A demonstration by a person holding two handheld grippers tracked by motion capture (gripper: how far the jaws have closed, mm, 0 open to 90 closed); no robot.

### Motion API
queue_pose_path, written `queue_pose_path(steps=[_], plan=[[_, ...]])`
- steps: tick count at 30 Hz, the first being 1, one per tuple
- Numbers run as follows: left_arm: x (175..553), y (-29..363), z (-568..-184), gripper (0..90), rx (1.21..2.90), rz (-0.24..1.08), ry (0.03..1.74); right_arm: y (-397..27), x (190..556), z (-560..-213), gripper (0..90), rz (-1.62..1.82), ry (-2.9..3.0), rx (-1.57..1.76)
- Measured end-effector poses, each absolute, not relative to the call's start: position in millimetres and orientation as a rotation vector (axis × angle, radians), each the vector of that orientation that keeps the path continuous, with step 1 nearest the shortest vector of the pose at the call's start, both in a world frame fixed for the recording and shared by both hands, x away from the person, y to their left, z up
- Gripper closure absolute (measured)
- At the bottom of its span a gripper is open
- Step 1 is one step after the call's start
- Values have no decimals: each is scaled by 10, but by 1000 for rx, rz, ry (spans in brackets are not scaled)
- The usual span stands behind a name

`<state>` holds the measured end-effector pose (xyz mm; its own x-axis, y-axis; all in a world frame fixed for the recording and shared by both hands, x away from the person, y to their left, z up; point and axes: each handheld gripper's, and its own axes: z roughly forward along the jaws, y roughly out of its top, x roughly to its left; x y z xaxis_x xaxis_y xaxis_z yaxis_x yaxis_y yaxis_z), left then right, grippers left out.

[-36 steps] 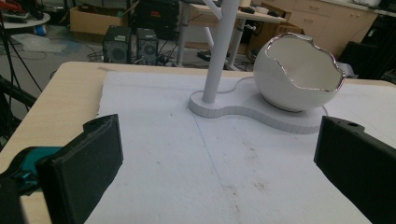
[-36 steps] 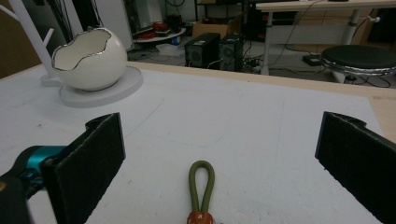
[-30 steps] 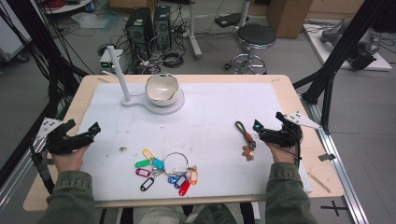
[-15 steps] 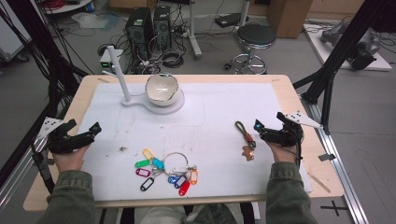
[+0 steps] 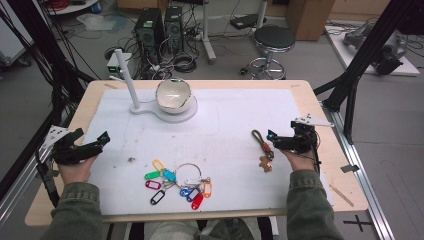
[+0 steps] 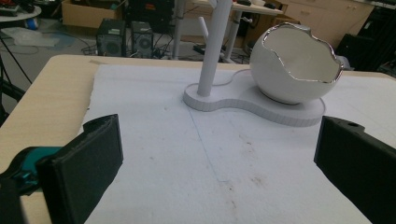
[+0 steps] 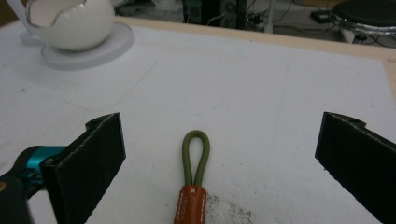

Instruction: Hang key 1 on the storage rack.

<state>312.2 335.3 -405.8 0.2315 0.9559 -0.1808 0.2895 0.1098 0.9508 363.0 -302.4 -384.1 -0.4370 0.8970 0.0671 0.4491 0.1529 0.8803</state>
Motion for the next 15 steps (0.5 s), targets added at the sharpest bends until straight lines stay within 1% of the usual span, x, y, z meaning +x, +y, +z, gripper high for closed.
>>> queue_pose_path(steps=[15], plan=[[3153,3352,-4068,17,1397,756,1269,-2973,3898,-3864,5,1124,2086,1334]])
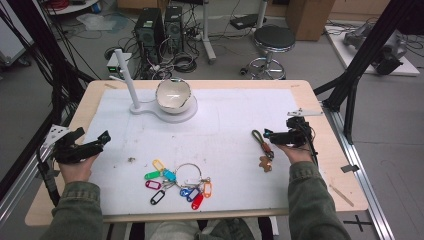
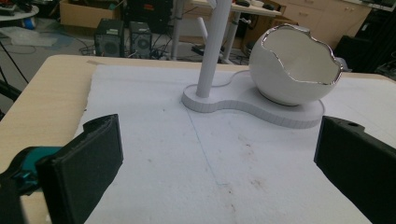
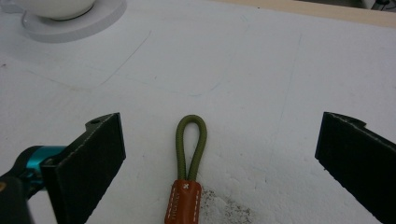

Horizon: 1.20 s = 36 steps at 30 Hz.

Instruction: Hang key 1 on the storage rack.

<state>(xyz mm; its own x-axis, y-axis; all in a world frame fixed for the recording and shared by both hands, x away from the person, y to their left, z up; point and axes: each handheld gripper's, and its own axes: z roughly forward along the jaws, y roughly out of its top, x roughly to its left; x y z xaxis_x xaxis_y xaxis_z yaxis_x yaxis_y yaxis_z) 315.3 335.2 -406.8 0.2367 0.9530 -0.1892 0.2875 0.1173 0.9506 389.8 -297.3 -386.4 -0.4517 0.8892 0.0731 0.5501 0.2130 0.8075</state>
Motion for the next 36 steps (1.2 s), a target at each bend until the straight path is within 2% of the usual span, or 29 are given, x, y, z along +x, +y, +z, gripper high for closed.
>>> queue_pose_path(steps=[23,31,32,33,34,36], plan=[[3157,3356,-4070,17,1398,764,1268,-2859,4080,-4089,6,889,2304,1409],[3157,3358,-4071,17,1398,765,1268,-2845,4107,-4158,49,800,2360,1459],[3158,3357,-4071,17,1398,765,1268,-2843,4107,-4166,64,774,2361,1471],[3158,3356,-4072,17,1399,765,1268,-2848,4108,-4171,164,758,2367,1476],[3158,3355,-4072,17,1399,764,1268,-2850,4105,-4169,164,755,2371,1478],[3158,3352,-4072,17,1400,763,1267,-2849,4103,-4167,273,759,2385,1472]])
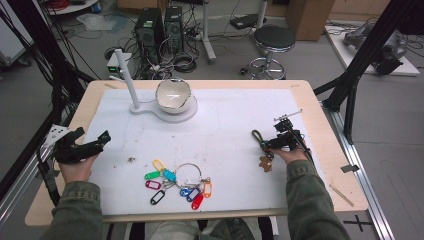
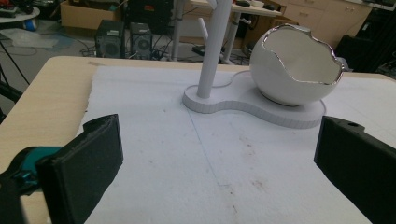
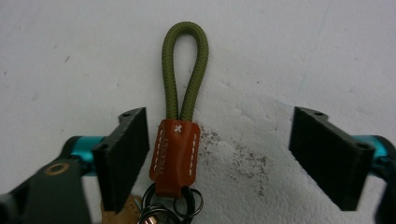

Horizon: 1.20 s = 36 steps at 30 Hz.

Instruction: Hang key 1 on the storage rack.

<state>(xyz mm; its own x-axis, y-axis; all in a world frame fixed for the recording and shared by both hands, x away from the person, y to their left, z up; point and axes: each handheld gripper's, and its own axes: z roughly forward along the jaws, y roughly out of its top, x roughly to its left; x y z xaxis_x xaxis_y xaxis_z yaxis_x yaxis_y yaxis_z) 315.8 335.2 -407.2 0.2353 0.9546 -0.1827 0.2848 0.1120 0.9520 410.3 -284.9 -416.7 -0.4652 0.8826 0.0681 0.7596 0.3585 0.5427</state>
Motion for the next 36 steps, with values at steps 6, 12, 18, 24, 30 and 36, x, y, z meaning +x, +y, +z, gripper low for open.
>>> queue_pose_path(steps=[6,12,18,24,30,36], plan=[[3160,3354,-4073,17,1402,763,1266,-2817,4095,-4176,403,750,2426,1450],[3161,3353,-4074,17,1404,763,1264,-2784,4100,-4201,566,770,2486,1445],[3162,3350,-4074,17,1404,764,1263,-2757,4076,-4187,739,798,2516,1436],[3163,3345,-4075,17,1404,763,1263,-2749,4051,-4170,771,799,2495,1442],[3165,3343,-4076,17,1403,763,1262,-2822,4023,-4098,776,901,2462,1487],[3166,3342,-4076,17,1401,762,1261,-2906,4005,-4033,777,1013,2431,1525]])
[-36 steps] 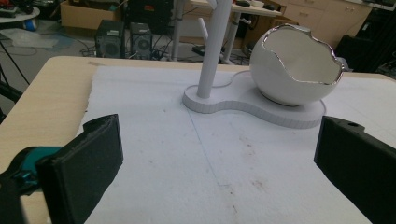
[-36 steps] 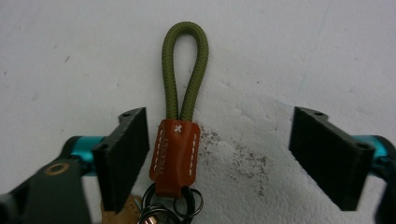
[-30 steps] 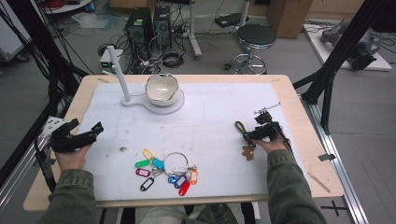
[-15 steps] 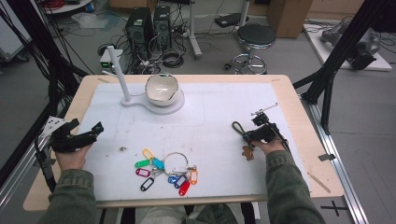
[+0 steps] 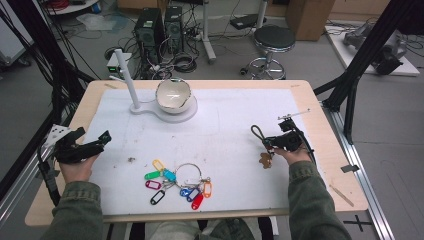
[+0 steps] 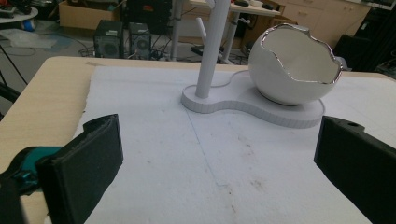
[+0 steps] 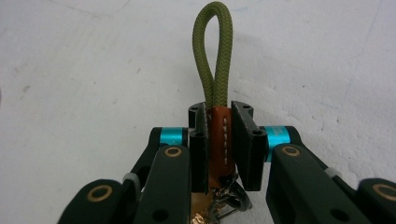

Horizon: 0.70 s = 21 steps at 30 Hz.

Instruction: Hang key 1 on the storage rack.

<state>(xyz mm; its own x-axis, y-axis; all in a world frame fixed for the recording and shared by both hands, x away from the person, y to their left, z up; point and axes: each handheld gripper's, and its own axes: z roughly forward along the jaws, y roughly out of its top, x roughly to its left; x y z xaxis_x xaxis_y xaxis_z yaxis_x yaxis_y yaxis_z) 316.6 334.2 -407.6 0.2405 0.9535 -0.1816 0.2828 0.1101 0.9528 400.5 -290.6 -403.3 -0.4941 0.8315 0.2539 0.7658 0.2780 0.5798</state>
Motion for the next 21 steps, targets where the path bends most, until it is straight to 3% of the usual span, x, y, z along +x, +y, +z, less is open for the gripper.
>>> queue_pose_path(steps=[21], plan=[[3172,3348,-4076,17,1394,758,1262,-2585,4052,-3518,776,1171,2437,1400]])
